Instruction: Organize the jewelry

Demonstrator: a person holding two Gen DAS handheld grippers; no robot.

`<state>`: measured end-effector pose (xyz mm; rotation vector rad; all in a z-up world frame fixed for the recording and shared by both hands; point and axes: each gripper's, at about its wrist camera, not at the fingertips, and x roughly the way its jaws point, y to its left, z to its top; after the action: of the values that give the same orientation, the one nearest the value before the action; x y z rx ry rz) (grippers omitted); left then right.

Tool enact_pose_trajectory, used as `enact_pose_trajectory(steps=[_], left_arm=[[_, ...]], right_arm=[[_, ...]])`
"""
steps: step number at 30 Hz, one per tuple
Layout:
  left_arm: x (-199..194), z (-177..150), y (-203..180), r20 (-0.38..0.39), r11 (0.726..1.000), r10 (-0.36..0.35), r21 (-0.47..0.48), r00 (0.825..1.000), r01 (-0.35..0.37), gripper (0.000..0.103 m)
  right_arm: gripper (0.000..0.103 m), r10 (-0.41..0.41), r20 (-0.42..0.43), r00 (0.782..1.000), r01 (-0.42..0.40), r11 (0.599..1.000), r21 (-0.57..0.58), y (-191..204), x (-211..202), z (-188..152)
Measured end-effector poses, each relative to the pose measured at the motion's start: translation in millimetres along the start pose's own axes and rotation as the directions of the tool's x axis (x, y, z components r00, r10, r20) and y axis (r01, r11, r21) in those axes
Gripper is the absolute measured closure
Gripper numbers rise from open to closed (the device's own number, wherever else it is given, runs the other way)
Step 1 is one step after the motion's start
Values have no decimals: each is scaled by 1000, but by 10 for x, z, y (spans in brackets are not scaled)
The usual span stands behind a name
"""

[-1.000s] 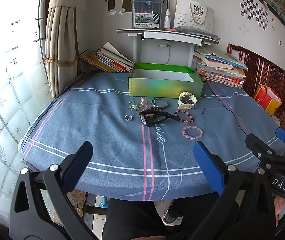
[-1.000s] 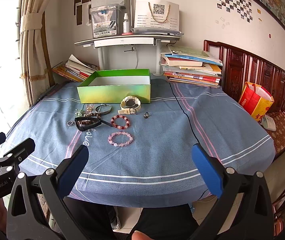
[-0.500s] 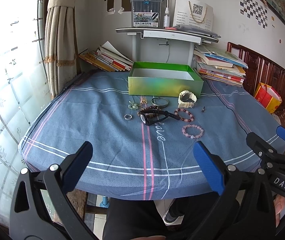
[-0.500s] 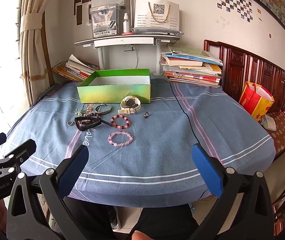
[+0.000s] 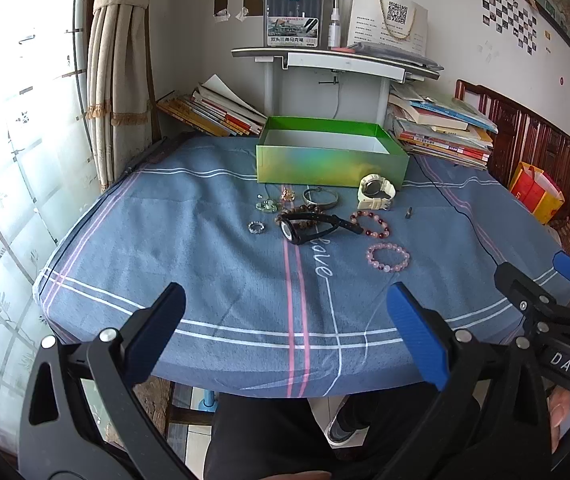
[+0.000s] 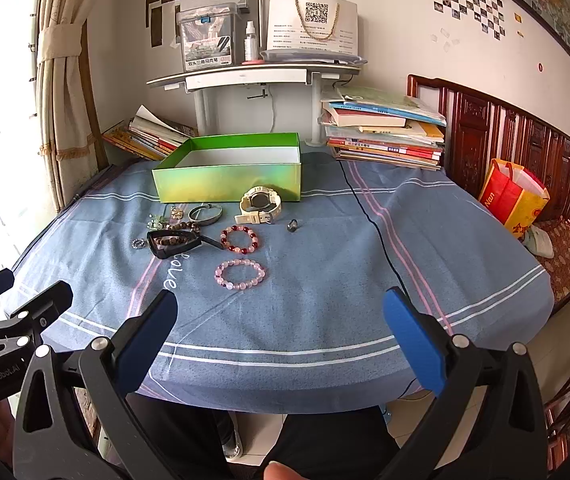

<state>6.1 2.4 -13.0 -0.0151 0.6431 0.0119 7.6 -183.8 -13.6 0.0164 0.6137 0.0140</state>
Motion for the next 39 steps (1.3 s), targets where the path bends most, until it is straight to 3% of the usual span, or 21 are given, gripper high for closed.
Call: enact_pose_trajectory(steps=[10,15,18,21,25,27,28,30,33,37,39], left_arm=[[93,-73,75,46,999,-22,-40,999,24,4],[288,-83,58,-7,999,37,-10,999,-37,4],[395,-102,56,-50,999,-31,14,998,31,4],[407,-133,47,-27,997,-69,28,997,70,5],[486,-165,195,1,983,-145,-110,989,144,5],[614,-192,278,-31,972,-135,-198,990,126,5],[692,-207,267,-56,975,-126,-189,990,114,5],[886,-260,175,-118,991,-85,-110,989,72,5],[1074,-276,192,-160,991,-67,-129,985,46,5],[1165,-117,27,-116,992,107,79,987,-98,4],[1230,-27,51,-132,997,66,43,989,-61,4]], right_arm=[[3,0,2,1000,-1,1000,12,-64,96,-39],[3,40,37,998,-41,999,9,-123,135,-51],[3,45,49,998,-45,999,7,-166,184,-75],[3,50,39,998,-51,999,9,-212,271,-102],[3,53,79,995,-52,998,-21,-231,289,-148],[3,82,96,992,-84,996,9,-285,311,-161],[3,96,97,991,-99,995,27,-311,337,-174],[3,125,66,990,-130,989,72,-365,461,-204],[3,117,20,993,-119,988,98,-404,630,-253],[3,99,23,995,-101,992,75,-389,749,-278],[3,116,18,993,-117,991,63,-372,812,-272]])
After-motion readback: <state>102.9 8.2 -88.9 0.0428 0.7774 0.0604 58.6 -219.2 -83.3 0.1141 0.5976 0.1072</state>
